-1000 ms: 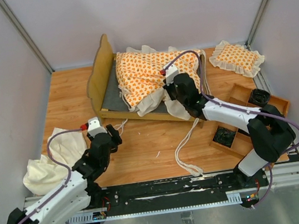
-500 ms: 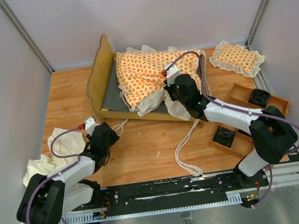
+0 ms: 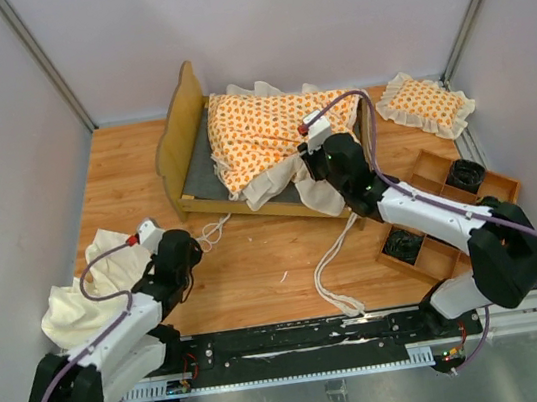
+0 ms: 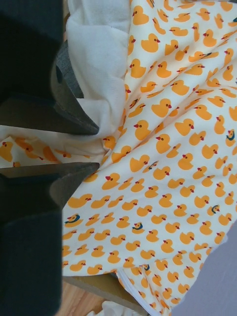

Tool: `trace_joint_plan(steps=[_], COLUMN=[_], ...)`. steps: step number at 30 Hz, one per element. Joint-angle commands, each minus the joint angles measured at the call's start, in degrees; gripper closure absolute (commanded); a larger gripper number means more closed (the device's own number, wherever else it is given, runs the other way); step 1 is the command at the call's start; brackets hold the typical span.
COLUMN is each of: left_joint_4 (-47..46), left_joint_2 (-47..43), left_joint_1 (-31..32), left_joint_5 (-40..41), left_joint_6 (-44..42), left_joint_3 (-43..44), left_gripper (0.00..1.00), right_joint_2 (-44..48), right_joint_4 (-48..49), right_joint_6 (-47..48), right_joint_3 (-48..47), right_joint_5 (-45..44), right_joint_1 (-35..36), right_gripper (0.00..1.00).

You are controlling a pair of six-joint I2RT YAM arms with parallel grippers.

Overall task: Set up the pet bed
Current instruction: Cross the ropes on the bed frame.

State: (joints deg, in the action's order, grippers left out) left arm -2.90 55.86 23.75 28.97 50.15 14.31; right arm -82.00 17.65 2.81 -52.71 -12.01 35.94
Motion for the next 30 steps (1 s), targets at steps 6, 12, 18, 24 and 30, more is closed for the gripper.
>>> trace_joint_plan(steps=[6, 12, 18, 24, 30], left_joint_4=[23.1, 1.4, 4.6, 7.8, 8.7], left_joint_2=[-22.1, -28.3, -26.2, -27.5, -33.3], left_joint_1=[-0.2, -0.2, -0.2, -0.2, -0.2], left_joint_5=[9.8, -6.4, -2.6, -4.8, -8.1], left_joint_6=[6.9, -15.9, -21.7, -23.6, -24.1], left_joint_3=[1.6, -1.9, 2.4, 4.2, 2.5], left_gripper=[1.00, 0.63, 0.47, 0.33, 0.32], right_joint_2=[7.0, 6.3, -0.3, -12.6, -24.7], right_joint_4=[-2.9, -4.4, -0.9, -4.7, -10.5], right_joint_6=[-5.9, -6.3, 3.5, 8.7, 13.5], right_joint_3=[1.2, -2.3, -8.1, -21.5, -34.9], right_joint_5=[5.5, 6.2, 11.0, 16.2, 16.9], right_joint_1=[0.4, 6.1, 12.4, 13.8, 14.1], right_gripper=[0.66, 0.66, 0.62, 0.55, 0.55])
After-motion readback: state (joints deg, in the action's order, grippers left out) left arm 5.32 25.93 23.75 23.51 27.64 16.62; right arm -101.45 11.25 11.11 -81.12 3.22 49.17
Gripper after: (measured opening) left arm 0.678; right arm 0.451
